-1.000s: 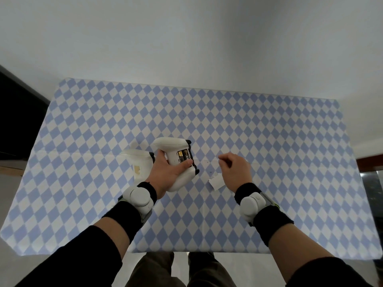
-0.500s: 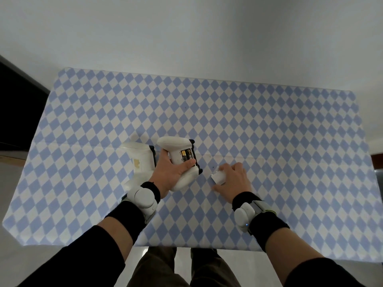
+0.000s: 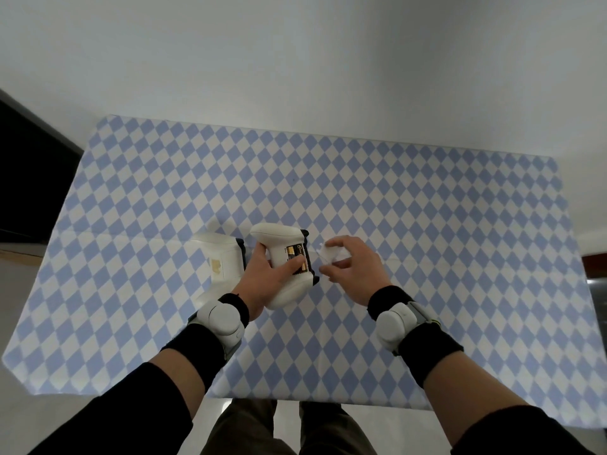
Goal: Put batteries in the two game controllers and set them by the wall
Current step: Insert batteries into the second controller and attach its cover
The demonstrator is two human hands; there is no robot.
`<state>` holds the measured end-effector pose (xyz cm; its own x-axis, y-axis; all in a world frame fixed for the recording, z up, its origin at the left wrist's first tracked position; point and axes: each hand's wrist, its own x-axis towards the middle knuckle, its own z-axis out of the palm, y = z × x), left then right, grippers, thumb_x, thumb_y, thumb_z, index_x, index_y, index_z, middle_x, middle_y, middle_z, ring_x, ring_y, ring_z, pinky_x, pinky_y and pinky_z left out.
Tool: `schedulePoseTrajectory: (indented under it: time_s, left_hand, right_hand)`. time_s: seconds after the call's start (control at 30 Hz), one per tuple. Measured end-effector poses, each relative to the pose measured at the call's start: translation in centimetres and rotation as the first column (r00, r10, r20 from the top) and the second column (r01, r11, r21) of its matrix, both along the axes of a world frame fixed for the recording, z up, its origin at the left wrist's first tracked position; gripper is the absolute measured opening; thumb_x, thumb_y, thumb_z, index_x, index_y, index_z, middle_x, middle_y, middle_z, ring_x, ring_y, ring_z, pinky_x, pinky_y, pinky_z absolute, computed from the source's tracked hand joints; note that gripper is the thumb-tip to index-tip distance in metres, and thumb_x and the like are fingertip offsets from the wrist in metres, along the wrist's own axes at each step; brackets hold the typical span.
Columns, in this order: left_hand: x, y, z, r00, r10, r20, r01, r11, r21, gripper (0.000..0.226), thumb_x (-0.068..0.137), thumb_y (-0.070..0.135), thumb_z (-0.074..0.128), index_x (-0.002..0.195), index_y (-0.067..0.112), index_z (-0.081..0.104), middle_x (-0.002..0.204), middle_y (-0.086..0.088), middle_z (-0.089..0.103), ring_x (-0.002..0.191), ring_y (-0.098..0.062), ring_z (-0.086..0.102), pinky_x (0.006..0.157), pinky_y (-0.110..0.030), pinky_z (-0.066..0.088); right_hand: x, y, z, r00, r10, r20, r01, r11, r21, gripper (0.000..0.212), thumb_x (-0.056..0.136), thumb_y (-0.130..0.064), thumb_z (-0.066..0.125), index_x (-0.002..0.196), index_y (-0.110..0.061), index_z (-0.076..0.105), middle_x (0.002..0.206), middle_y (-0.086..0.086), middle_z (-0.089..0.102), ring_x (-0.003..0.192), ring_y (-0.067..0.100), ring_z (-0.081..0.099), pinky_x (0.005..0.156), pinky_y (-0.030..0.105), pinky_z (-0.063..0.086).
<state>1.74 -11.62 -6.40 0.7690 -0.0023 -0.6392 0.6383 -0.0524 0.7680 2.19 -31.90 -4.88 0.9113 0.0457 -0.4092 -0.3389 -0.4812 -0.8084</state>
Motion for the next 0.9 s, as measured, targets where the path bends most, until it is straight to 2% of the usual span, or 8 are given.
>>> schedulePoseTrajectory:
  time_s: [0.07,0.2,0.33,0.5,0.6,0.7,0.8,0.9]
  left_hand:
    - [0.2,0.0,0.4,1.0,0.011,-0.015,-0.011,1.0,-0.007,0.051,0.096,0.034,0.074,0.139,0.029,0.047,0.123,-0.004,0.073,0.107,-0.021,0.074,0.085,-0.042,0.064]
    - [0.5,0.1,0.8,0.999,0.029,-0.018,-0.029,0.999,-0.017,0.053,0.101,0.041,0.066,0.146,0.028,0.044,0.127,-0.006,0.073,0.111,-0.024,0.074,0.09,-0.045,0.063]
    - [1.0,0.4,1.2,0.999,0.033,-0.018,-0.033,0.999,-0.009,0.054,0.098,0.042,0.069,0.145,0.029,0.044,0.124,-0.006,0.074,0.109,-0.026,0.075,0.097,-0.052,0.061]
    - [1.3,0.8,1.5,0.999,0.038,-0.016,-0.038,0.999,-0.033,0.05,0.096,0.037,0.074,0.137,0.031,0.045,0.12,-0.003,0.073,0.105,-0.022,0.074,0.082,-0.04,0.063]
    - [1.4,1.0,1.4,0.999,0.036,-0.009,-0.037,0.998,-0.046,0.05,0.095,0.034,0.076,0.135,0.032,0.046,0.122,-0.002,0.072,0.108,-0.022,0.074,0.088,-0.043,0.063]
    - [1.4,1.3,1.2,1.0,0.031,0.002,-0.031,0.996,-0.08,0.053,0.093,0.031,0.079,0.135,0.03,0.048,0.123,-0.002,0.073,0.108,-0.02,0.074,0.09,-0.044,0.064]
    - [1.3,1.3,1.2,1.0,-0.007,0.027,0.009,0.997,-0.082,0.053,0.091,0.028,0.082,0.132,0.033,0.048,0.122,-0.003,0.074,0.107,-0.02,0.076,0.087,-0.042,0.065]
    - [1.5,1.3,1.2,0.999,-0.017,0.034,0.019,0.998,-0.063,0.056,0.09,0.028,0.083,0.132,0.033,0.046,0.121,-0.004,0.074,0.105,-0.021,0.076,0.084,-0.039,0.066]
  right_hand:
    - [0.6,0.5,0.9,0.999,0.048,0.022,-0.049,0.998,0.027,0.037,0.083,-0.015,0.081,0.114,-0.028,0.065,0.12,-0.009,0.061,0.083,-0.003,0.071,0.068,0.012,0.056]
    - [0.9,1.3,1.8,0.988,0.134,0.074,-0.137,0.99,0.035,0.035,0.083,-0.01,0.079,0.113,-0.023,0.066,0.122,-0.006,0.059,0.087,0.005,0.072,0.078,0.02,0.06]
    - [1.0,1.6,1.9,0.969,0.196,0.154,-0.197,0.98,-0.01,0.037,0.081,-0.011,0.081,0.114,-0.018,0.067,0.124,-0.005,0.059,0.09,0.008,0.073,0.08,0.018,0.059]
    - [1.0,2.0,1.7,0.955,0.217,0.205,-0.213,0.976,-0.039,0.034,0.08,-0.014,0.084,0.111,-0.014,0.07,0.128,-0.003,0.06,0.091,0.01,0.073,0.083,0.021,0.06]
    - [1.0,2.1,1.8,0.948,0.232,0.219,-0.226,0.973,-0.053,0.032,0.082,-0.012,0.081,0.112,-0.013,0.07,0.133,0.0,0.06,0.097,0.01,0.071,0.086,0.022,0.059]
    - [1.0,2.4,1.8,0.946,0.25,0.208,-0.243,0.968,-0.06,0.03,0.084,-0.018,0.08,0.113,-0.015,0.073,0.141,-0.003,0.055,0.108,0.008,0.066,0.088,0.013,0.055]
    - [1.1,3.0,1.8,0.965,0.176,0.194,-0.17,0.984,-0.047,0.018,0.088,-0.027,0.076,0.103,-0.017,0.076,0.134,-0.004,0.056,0.107,0.007,0.065,0.088,0.016,0.057]
    - [1.4,3.5,1.6,0.976,0.063,0.208,-0.051,0.997,-0.064,0.014,0.089,-0.024,0.075,0.101,-0.017,0.072,0.109,-0.004,0.067,0.094,0.005,0.069,0.083,0.021,0.059]
